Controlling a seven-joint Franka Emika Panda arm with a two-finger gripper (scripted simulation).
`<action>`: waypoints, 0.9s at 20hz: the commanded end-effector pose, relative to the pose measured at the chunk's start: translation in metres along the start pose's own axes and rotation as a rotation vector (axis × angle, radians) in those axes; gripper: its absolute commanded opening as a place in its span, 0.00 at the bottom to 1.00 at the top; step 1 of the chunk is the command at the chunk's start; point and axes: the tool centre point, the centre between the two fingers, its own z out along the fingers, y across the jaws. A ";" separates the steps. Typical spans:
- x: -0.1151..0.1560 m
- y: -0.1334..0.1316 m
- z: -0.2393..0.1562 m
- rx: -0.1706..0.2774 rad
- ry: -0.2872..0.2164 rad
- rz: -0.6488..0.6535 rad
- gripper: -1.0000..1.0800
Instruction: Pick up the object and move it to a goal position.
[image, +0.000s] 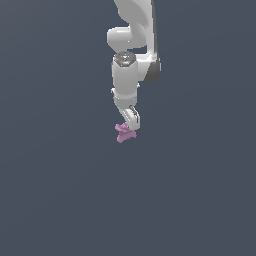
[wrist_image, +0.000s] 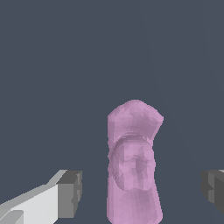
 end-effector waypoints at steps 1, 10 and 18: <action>0.000 0.000 0.001 0.000 0.000 0.000 0.96; 0.000 0.001 0.033 0.000 0.001 0.004 0.96; 0.000 0.001 0.050 0.000 0.000 0.005 0.96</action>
